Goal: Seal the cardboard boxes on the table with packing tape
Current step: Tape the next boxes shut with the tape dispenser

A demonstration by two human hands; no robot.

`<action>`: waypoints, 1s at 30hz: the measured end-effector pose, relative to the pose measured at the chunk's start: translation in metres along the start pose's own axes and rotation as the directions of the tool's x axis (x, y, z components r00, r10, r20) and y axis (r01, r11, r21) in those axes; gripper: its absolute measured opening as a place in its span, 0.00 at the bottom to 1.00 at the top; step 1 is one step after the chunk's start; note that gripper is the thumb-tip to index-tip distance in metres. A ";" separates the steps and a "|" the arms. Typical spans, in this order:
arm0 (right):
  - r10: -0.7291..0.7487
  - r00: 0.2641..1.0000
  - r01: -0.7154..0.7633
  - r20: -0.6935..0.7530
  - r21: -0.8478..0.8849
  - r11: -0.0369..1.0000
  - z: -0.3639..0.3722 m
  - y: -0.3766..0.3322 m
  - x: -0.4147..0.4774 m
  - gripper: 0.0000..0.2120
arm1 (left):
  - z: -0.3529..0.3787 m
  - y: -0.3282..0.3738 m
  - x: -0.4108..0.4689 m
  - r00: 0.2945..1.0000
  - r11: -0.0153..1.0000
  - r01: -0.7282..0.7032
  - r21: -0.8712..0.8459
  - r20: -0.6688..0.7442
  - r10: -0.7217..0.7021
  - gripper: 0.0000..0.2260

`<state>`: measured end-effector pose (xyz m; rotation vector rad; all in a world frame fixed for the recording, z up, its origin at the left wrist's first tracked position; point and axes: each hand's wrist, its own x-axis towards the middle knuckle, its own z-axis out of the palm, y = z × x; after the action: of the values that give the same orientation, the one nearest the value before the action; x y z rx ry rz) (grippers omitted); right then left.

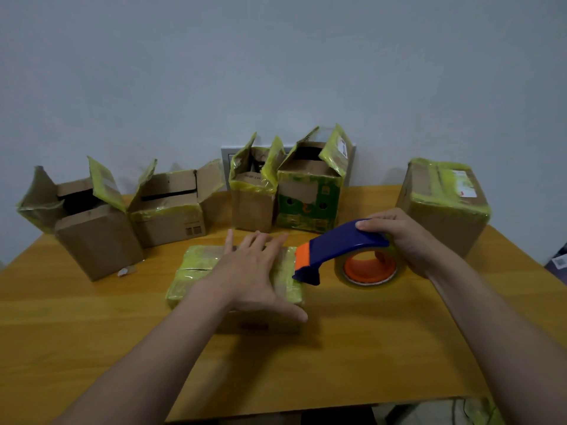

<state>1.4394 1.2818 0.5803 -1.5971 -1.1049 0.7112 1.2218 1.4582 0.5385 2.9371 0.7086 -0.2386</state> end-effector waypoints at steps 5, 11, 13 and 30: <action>-0.008 1.000 0.008 0.027 0.014 1.000 -0.006 0.003 -0.004 0.14 | 0.009 0.008 0.008 0.999 0.999 -0.024 -0.032 -0.033 0.023 0.61; 0.002 1.000 -0.002 0.026 -0.004 1.000 -0.020 0.012 -0.008 0.17 | 0.010 0.006 0.006 0.999 0.999 -0.028 -0.026 -0.036 0.027 0.60; 0.004 1.000 -0.004 0.022 -0.010 1.000 -0.025 0.013 -0.008 0.16 | 0.010 0.007 0.006 0.999 0.999 -0.030 -0.026 -0.045 0.028 0.59; 0.013 0.997 0.020 0.077 -0.413 0.910 0.001 -0.028 0.022 0.16 | 0.009 0.006 0.006 0.999 0.999 -0.037 -0.018 -0.031 0.037 0.61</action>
<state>1.4388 1.3034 0.6084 -1.9351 -1.3834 0.5630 1.2282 1.4544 0.5294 2.9389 0.6560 -0.1835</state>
